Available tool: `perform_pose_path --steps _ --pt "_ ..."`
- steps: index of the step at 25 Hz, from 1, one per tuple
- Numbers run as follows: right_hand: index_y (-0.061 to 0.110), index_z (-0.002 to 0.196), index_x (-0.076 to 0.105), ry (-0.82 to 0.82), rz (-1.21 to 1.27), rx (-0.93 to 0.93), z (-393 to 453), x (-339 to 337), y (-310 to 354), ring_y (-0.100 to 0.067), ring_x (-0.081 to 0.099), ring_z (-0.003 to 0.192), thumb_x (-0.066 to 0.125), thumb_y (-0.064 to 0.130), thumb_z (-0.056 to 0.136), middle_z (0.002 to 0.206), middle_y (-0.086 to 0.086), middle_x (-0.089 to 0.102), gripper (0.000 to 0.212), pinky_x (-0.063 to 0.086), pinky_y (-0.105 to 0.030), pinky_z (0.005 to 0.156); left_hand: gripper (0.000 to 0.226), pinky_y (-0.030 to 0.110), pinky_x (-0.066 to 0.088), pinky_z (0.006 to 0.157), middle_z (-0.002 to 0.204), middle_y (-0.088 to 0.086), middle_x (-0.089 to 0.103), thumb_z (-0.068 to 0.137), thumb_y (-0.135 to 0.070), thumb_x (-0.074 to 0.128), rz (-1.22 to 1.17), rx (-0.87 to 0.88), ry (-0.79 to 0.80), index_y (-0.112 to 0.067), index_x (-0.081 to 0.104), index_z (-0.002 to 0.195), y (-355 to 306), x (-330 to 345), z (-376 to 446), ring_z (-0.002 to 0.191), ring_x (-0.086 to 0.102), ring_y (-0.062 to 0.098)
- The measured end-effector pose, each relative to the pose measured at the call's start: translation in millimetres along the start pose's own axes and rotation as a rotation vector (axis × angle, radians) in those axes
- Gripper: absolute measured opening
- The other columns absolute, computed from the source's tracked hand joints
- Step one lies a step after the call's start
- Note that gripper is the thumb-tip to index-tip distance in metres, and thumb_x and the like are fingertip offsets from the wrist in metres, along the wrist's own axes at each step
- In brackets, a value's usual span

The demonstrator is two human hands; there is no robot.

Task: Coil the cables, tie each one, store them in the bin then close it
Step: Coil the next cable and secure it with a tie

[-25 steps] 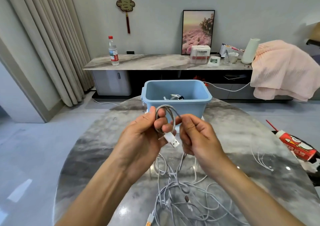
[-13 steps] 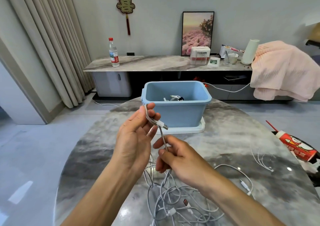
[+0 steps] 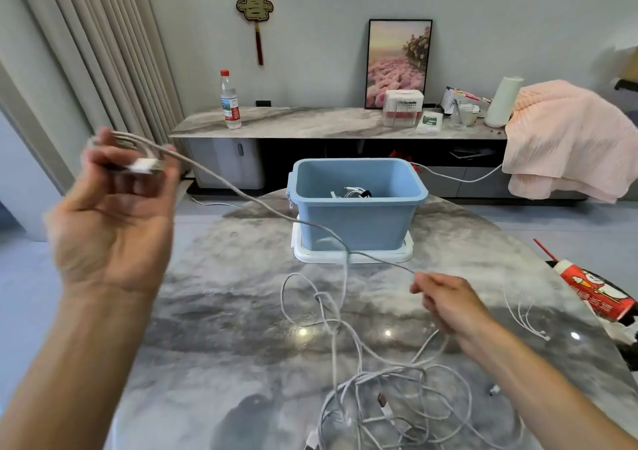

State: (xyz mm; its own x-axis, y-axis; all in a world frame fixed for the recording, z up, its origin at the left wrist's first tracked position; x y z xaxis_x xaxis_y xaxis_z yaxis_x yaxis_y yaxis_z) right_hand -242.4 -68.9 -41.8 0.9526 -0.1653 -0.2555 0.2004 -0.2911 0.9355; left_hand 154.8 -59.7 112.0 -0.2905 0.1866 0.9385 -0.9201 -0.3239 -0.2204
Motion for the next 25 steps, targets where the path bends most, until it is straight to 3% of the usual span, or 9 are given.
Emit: perform_pose_path --steps 2,4,7,9,12,14,18,21,25 --pt "0.004 0.081 0.061 -0.191 0.104 0.239 14.4 -34.5 -28.0 -0.006 0.024 0.026 0.052 0.019 0.102 0.053 -0.005 0.038 0.028 0.017 -0.01 0.033 0.045 0.064 0.049 0.091 0.125 0.019 0.063 0.075 0.013 0.072 -0.112 0.049 -0.008 0.007 0.06 0.118 -21.9 -12.2 10.1 0.135 0.046 0.028" --pt "0.003 0.079 0.06 -0.272 0.126 0.302 24.1 -50.8 -38.8 -0.013 0.033 0.029 0.05 0.019 0.102 0.053 -0.008 0.045 0.03 0.027 -0.013 0.032 0.038 0.058 0.052 0.089 0.111 0.017 0.069 0.075 0.011 0.072 -0.074 0.011 -0.02 0.004 0.064 0.111 -15.8 -11.0 5.9 0.124 0.055 0.026" --pt "0.006 0.074 0.064 -0.275 -0.53 0.164 23.5 -52.0 -24.9 -0.032 0.063 0.061 0.047 0.027 0.098 0.074 -0.017 0.069 0.037 0.048 -0.029 0.054 0.013 0.036 0.047 0.091 0.083 -0.007 0.067 0.091 -0.009 0.056 0.248 -0.119 -0.045 -0.015 0.067 0.095 28.1 8.6 -19.3 0.082 0.066 0.005" --pt "0.009 0.092 0.066 -0.267 -0.946 0.054 8.6 -41.9 1.5 -0.037 0.064 0.093 0.047 0.032 0.095 0.104 -0.018 0.07 0.03 0.045 -0.034 0.07 0.018 0.028 0.041 0.088 0.076 -0.012 0.06 0.096 -0.016 0.046 0.418 -0.198 -0.006 -0.02 0.063 0.094 61.2 19.7 -34.4 0.072 0.061 0.001" --pt "0.016 0.141 0.044 -0.199 -0.769 -0.223 -23.3 -21.5 57.3 -0.03 0.045 0.13 0.056 0.025 0.09 0.143 -0.007 0.052 0.053 0.04 -0.038 0.096 0.012 0.027 0.041 0.078 0.07 -0.011 0.056 0.088 -0.02 0.049 0.601 -0.293 0.056 -0.019 0.06 0.092 94.6 24.3 -49.9 0.068 0.058 0.003" --pt "0.026 0.149 0.037 0.041 -0.385 -0.488 -56.7 4.0 97.2 -0.007 0.032 0.141 0.056 0.019 0.075 0.153 0.011 0.039 0.076 0.03 -0.028 0.113 0.013 0.028 0.041 0.073 0.069 -0.007 0.056 0.087 -0.021 0.05 0.711 -0.374 0.102 -0.016 0.062 0.091 116.1 26.0 -59.2 0.065 0.058 0.006" --pt "0.03 0.142 0.047 0.451 0.064 -0.578 -96.8 45.9 121.2 0.002 0.053 0.123 0.053 0.009 0.074 0.136 0.014 0.058 0.071 0.043 -0.019 0.101 0.016 0.023 0.043 0.064 0.065 -0.002 0.054 0.085 -0.022 0.054 0.83 -0.467 0.158 -0.009 0.063 0.089 146.7 23.3 -77.0 0.061 0.055 0.011" --pt "0.016 0.108 0.069 0.366 0.215 -0.514 -85.7 35.8 115.3 -0.015 0.055 0.057 0.056 0.015 0.098 0.07 -0.003 0.062 0.017 0.045 -0.03 0.056 0.014 0.023 0.04 0.066 0.061 -0.001 0.05 0.087 -0.018 0.056 0.819 -0.509 0.154 -0.007 0.064 0.083 148.6 21.7 -81.2 0.058 0.051 0.013" --pt "0.022 0.081 0.07 0.184 0.073 -0.601 -68.6 30.6 100.8 -0.008 0.033 0.046 0.056 0.033 0.096 0.052 0.005 0.04 0.023 0.028 -0.021 0.045 0.013 0.041 0.036 0.094 0.064 -0.001 0.051 0.085 -0.012 0.056 0.552 -0.639 0.112 -0.01 0.068 0.082 156.1 25.3 -88.9 0.06 0.056 0.014"
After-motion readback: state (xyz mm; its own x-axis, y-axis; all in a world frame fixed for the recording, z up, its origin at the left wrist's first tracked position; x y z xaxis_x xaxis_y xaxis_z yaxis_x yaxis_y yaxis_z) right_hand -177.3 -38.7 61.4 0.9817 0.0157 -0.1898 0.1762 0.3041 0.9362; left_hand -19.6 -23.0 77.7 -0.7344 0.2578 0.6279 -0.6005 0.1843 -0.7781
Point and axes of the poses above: each hand's wrist, its own z-axis towards the middle knuckle, its own x-axis out of the palm, y = z × x, the point moved 5 cm from there along z, towards the middle knuckle
